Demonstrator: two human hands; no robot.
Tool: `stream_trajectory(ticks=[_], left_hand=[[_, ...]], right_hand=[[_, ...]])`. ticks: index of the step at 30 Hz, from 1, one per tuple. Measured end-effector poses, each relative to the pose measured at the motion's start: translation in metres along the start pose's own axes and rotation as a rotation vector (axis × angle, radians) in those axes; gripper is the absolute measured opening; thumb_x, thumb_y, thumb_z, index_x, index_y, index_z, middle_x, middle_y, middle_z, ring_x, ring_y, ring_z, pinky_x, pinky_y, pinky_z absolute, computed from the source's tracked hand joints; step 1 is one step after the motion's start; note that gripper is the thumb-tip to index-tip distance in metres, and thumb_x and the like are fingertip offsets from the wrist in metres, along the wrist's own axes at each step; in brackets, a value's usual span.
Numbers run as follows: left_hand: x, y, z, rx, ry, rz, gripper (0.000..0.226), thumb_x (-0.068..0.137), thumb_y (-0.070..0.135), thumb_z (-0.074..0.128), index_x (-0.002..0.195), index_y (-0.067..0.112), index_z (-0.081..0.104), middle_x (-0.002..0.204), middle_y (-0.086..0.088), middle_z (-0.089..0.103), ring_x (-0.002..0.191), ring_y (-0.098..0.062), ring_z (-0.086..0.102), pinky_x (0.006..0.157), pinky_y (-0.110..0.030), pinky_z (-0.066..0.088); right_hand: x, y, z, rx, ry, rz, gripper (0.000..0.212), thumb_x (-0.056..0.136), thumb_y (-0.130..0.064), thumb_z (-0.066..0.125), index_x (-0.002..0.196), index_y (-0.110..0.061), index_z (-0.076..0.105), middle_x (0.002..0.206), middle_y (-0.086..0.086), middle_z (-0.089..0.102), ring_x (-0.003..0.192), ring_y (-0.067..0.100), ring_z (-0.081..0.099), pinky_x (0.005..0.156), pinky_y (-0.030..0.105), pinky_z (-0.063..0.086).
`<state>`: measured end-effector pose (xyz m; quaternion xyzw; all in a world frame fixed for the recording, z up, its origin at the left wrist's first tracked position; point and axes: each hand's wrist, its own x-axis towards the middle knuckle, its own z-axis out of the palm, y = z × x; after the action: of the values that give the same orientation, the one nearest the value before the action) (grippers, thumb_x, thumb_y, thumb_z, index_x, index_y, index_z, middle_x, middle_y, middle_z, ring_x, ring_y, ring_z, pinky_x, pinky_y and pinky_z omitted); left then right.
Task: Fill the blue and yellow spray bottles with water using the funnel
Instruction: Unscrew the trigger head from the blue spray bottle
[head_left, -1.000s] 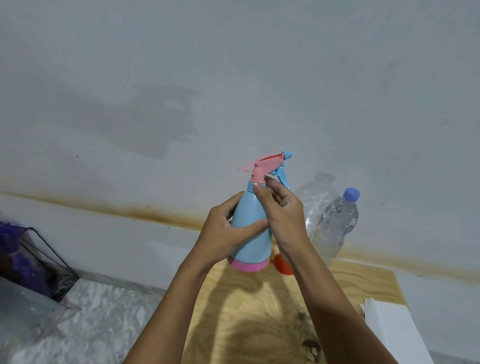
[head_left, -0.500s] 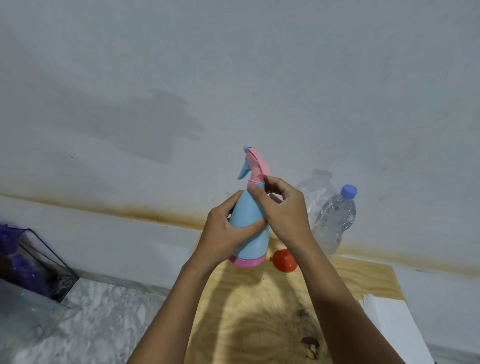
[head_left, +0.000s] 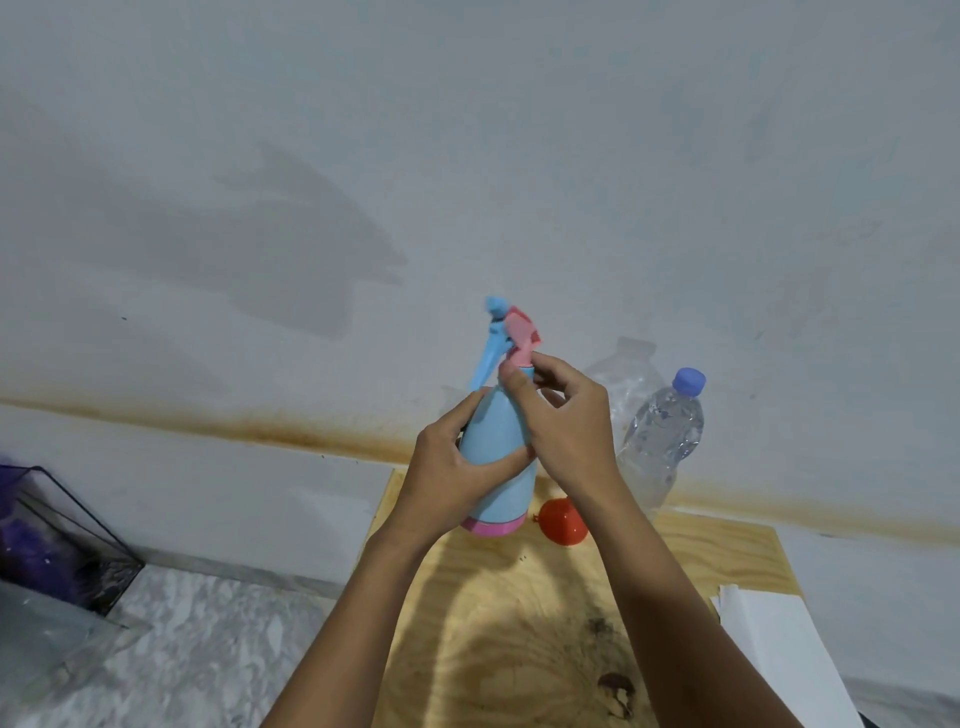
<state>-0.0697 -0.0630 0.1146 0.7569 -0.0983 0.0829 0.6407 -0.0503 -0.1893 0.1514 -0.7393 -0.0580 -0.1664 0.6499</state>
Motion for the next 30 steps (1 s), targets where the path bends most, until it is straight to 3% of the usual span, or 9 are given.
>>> stream_trajectory(ticks=[1,4,6,14,22,25,27,30], left_hand=[[0.000,-0.002,0.000,0.010,-0.002,0.001,0.056,0.074,0.033,0.086,0.123,0.039,0.060,0.112,0.011,0.068,0.103,-0.010,0.067,0.076,-0.028,0.060],[-0.001,-0.008,0.000,0.028,-0.005,-0.011,0.055,0.075,0.035,0.085,0.123,0.040,0.059,0.113,0.010,0.067,0.103,-0.012,0.067,0.077,-0.035,0.062],[-0.001,-0.013,0.001,0.028,-0.007,-0.029,0.054,0.075,0.033,0.085,0.122,0.040,0.058,0.112,0.012,0.067,0.101,-0.011,0.066,0.077,-0.035,0.062],[-0.003,-0.047,0.010,0.083,0.009,-0.089,0.068,0.071,0.037,0.087,0.129,0.036,0.051,0.121,0.016,0.060,0.108,-0.009,0.061,0.081,-0.032,0.061],[-0.013,-0.076,0.016,0.075,0.010,-0.139,0.065,0.071,0.032,0.088,0.124,0.035,0.050,0.119,0.016,0.060,0.106,-0.007,0.061,0.081,-0.031,0.059],[-0.022,-0.094,0.019,0.090,0.015,-0.172,0.064,0.071,0.030,0.088,0.122,0.034,0.049,0.118,0.014,0.060,0.105,-0.006,0.060,0.080,-0.031,0.058],[-0.030,-0.109,0.021,0.110,0.009,-0.198,0.064,0.071,0.028,0.088,0.122,0.034,0.048,0.118,0.014,0.058,0.104,-0.004,0.059,0.077,-0.027,0.057],[-0.044,-0.129,0.026,0.100,-0.003,-0.260,0.064,0.074,0.021,0.086,0.121,0.033,0.046,0.114,0.014,0.057,0.099,-0.003,0.059,0.068,-0.014,0.053]], right_hand=[[0.001,-0.003,-0.002,0.019,0.011,-0.016,0.006,0.091,-0.031,0.069,0.088,-0.027,0.072,0.085,-0.002,0.072,0.086,0.018,0.068,0.079,0.040,0.057],[0.006,-0.012,-0.010,0.061,0.048,-0.058,0.011,0.095,-0.021,0.064,0.090,-0.029,0.071,0.083,-0.009,0.072,0.081,0.004,0.066,0.075,0.020,0.051],[0.011,-0.018,-0.014,0.076,0.046,-0.071,0.015,0.095,-0.016,0.063,0.093,-0.029,0.070,0.088,-0.011,0.073,0.085,0.001,0.067,0.077,0.014,0.049],[0.015,-0.022,-0.027,0.097,0.042,-0.095,0.028,0.096,-0.006,0.057,0.095,-0.032,0.067,0.095,-0.010,0.073,0.090,0.003,0.069,0.090,0.023,0.055],[0.005,-0.001,-0.042,0.154,0.183,-0.043,0.016,0.100,-0.010,0.055,0.101,-0.020,0.066,0.088,-0.013,0.071,0.087,-0.003,0.067,0.081,0.015,0.049],[-0.006,0.022,-0.051,0.120,0.206,0.047,0.013,0.099,-0.014,0.057,0.107,-0.012,0.067,0.090,-0.005,0.071,0.084,0.004,0.068,0.084,0.021,0.051],[-0.018,0.042,-0.057,0.120,0.238,0.125,0.013,0.099,-0.016,0.056,0.104,-0.019,0.069,0.090,-0.005,0.071,0.086,0.010,0.068,0.091,0.031,0.054],[-0.033,0.063,-0.066,0.312,0.394,0.230,0.017,0.102,-0.018,0.052,0.110,-0.016,0.067,0.087,-0.007,0.069,0.082,0.008,0.065,0.096,0.035,0.054]])
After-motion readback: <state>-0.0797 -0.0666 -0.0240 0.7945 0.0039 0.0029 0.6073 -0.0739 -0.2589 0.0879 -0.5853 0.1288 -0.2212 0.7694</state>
